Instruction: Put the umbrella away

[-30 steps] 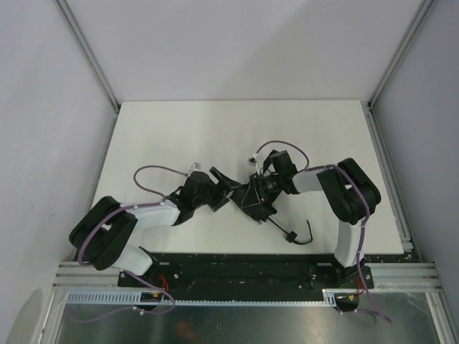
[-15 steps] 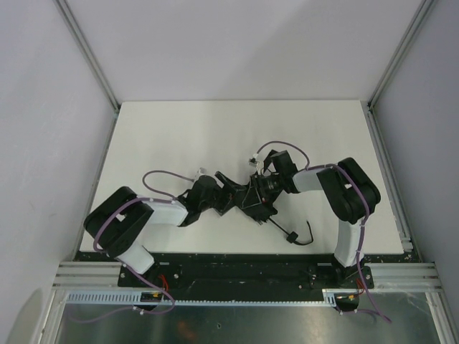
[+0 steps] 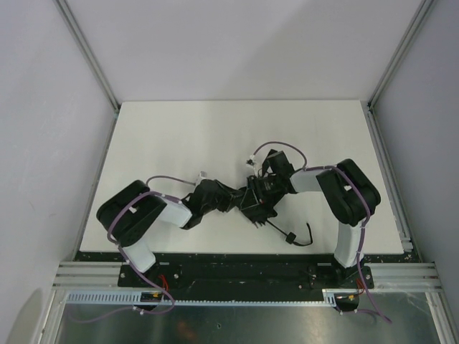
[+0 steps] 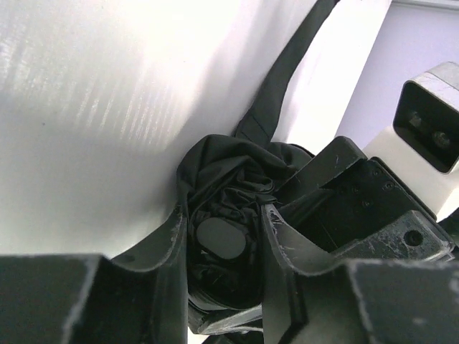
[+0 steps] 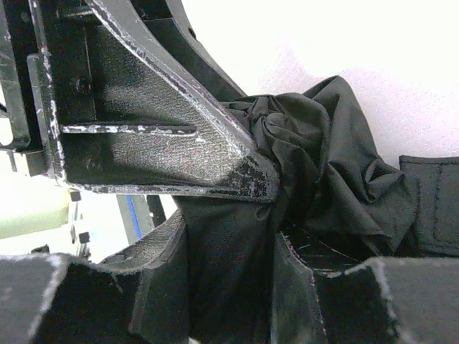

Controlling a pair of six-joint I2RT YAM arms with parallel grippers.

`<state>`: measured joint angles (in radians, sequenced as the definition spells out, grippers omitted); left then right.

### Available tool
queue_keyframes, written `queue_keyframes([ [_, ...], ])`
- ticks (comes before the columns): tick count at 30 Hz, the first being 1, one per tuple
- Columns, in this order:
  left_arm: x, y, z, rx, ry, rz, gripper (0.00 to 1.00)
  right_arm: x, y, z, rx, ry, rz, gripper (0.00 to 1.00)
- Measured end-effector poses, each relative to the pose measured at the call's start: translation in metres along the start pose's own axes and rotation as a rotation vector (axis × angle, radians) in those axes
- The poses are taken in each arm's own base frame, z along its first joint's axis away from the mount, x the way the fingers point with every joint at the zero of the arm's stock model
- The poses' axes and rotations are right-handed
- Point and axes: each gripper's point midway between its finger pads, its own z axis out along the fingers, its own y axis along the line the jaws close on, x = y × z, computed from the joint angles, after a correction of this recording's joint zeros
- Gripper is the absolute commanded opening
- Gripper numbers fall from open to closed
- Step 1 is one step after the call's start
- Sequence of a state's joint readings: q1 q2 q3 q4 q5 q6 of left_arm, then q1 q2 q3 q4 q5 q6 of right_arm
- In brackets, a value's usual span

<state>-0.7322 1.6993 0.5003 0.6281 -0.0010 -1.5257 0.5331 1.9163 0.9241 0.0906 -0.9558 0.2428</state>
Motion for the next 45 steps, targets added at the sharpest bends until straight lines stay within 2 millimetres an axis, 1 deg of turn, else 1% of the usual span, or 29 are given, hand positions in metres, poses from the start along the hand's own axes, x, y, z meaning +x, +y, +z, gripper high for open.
queue_keyframes([
  [2, 0.000, 0.000, -0.001, 0.022, -0.004, -0.008, 0.15, 0.000, 0.000, 0.001, 0.006, 0.004, 0.007, 0.12],
  [6, -0.001, 0.003, -0.003, 0.049, -0.012, -0.010, 0.07, 0.000, 0.002, 0.003, 0.028, 0.012, 0.020, 0.38],
  [8, -0.001, 0.004, -0.004, 0.061, -0.014, -0.009, 0.02, 0.000, 0.003, 0.003, 0.053, 0.013, 0.023, 0.51],
  [9, -0.001, 0.004, -0.005, 0.068, -0.013, -0.007, 0.01, 0.001, 0.004, 0.003, 0.064, 0.015, 0.024, 0.56],
  [12, 0.003, 0.006, -0.009, 0.084, -0.007, 0.006, 0.00, 0.002, 0.011, -0.001, 0.112, 0.018, 0.036, 0.67],
  [14, 0.006, 0.006, -0.011, 0.095, -0.002, 0.018, 0.00, 0.004, 0.016, -0.005, 0.165, 0.021, 0.024, 0.71],
  [17, 0.006, 0.009, -0.013, 0.094, -0.003, 0.029, 0.00, 0.006, 0.017, -0.016, 0.269, 0.018, -0.010, 0.72],
  [21, 0.005, 0.010, -0.016, 0.095, -0.011, 0.035, 0.00, 0.013, 0.020, -0.031, 0.380, -0.004, -0.062, 0.69],
  [24, 0.005, 0.010, -0.017, 0.095, -0.014, 0.035, 0.00, 0.025, 0.020, -0.032, 0.423, -0.002, -0.094, 0.66],
  [26, 0.004, 0.011, -0.018, 0.094, -0.014, 0.036, 0.00, 0.033, 0.018, -0.028, 0.435, 0.007, -0.111, 0.64],
  [27, 0.004, 0.011, -0.018, 0.092, -0.014, 0.036, 0.00, 0.036, 0.017, -0.025, 0.440, 0.010, -0.120, 0.61],
  [28, 0.004, 0.011, -0.018, 0.091, -0.015, 0.036, 0.00, 0.037, 0.017, -0.021, 0.443, 0.012, -0.130, 0.55],
  [29, 0.004, 0.011, -0.019, 0.089, -0.015, 0.037, 0.00, 0.038, 0.016, -0.018, 0.447, 0.014, -0.138, 0.44],
  [30, 0.004, 0.012, -0.020, 0.088, -0.016, 0.038, 0.00, 0.038, 0.013, -0.014, 0.455, 0.014, -0.142, 0.32],
  [31, 0.003, 0.013, -0.020, 0.085, -0.020, 0.042, 0.02, 0.038, 0.011, -0.011, 0.458, 0.013, -0.137, 0.20],
  [32, 0.001, 0.014, -0.020, 0.083, -0.027, 0.042, 0.08, 0.037, 0.010, -0.009, 0.455, 0.007, -0.139, 0.10],
  [33, -0.001, 0.014, -0.020, 0.081, -0.038, 0.045, 0.16, 0.035, 0.011, -0.006, 0.448, -0.002, -0.146, 0.05],
  [34, -0.003, 0.014, -0.020, 0.081, -0.042, 0.047, 0.27, 0.033, 0.012, -0.004, 0.446, -0.014, -0.152, 0.03],
  [38, -0.005, 0.014, -0.020, 0.081, -0.044, 0.051, 0.69, 0.032, 0.013, -0.001, 0.436, -0.035, -0.149, 0.00],
  [40, -0.004, 0.013, -0.021, 0.085, -0.038, 0.044, 0.81, 0.030, 0.015, 0.001, 0.426, -0.046, -0.146, 0.00],
  [41, -0.003, 0.009, -0.022, 0.101, -0.034, 0.042, 0.90, 0.030, 0.015, 0.002, 0.423, -0.050, -0.147, 0.00],
  [42, -0.003, 0.006, -0.023, 0.112, -0.031, 0.042, 0.95, 0.029, 0.016, 0.003, 0.420, -0.055, -0.146, 0.00],
  [43, -0.002, 0.004, -0.023, 0.119, -0.030, 0.044, 0.97, 0.028, 0.016, 0.003, 0.419, -0.056, -0.143, 0.00],
  [45, -0.001, -0.001, -0.025, 0.137, -0.027, 0.046, 0.99, 0.028, 0.016, 0.004, 0.416, -0.060, -0.137, 0.00],
])
